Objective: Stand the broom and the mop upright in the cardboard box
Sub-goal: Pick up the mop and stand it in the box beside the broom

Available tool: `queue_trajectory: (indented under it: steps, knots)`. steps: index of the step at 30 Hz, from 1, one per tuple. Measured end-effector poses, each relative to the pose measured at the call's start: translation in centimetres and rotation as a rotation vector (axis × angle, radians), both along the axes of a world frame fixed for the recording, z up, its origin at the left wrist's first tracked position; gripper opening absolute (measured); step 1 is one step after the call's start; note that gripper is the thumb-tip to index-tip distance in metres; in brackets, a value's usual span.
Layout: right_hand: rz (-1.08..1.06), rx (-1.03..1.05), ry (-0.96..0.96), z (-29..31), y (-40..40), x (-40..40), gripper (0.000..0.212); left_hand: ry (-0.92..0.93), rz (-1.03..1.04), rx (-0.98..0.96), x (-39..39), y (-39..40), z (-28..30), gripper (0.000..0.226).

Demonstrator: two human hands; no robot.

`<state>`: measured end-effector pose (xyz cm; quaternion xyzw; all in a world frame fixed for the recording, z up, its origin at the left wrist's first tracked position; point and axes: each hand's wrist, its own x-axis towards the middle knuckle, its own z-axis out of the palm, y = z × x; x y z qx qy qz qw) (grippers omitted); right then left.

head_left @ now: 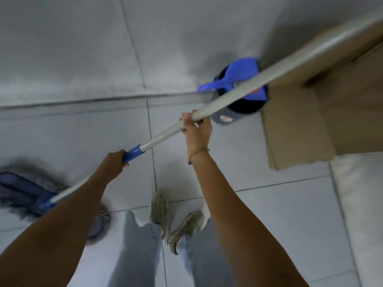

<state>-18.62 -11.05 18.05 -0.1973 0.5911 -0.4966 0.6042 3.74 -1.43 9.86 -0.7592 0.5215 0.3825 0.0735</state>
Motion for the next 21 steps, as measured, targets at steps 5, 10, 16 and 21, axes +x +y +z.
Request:
queue_trajectory:
  steps: [5,10,16,21]
  knots:
    - [0.161,-0.269,0.167,20.4,-5.2,1.9,0.019,0.056,0.019,-0.143,-2.3,-6.3,14.6,0.029]
    - [0.241,-0.500,0.290,33.4,-7.1,2.0,0.018,0.146,0.072,-0.290,-5.3,-9.6,24.4,0.032]
    - [0.249,-0.601,0.417,40.5,-6.0,-0.1,0.017,0.317,0.027,-0.311,-9.9,-11.2,30.0,0.036]
    - [0.231,-0.606,0.518,42.0,-4.9,-4.5,0.017,0.393,-0.052,-0.304,-15.8,-12.0,31.3,0.036]
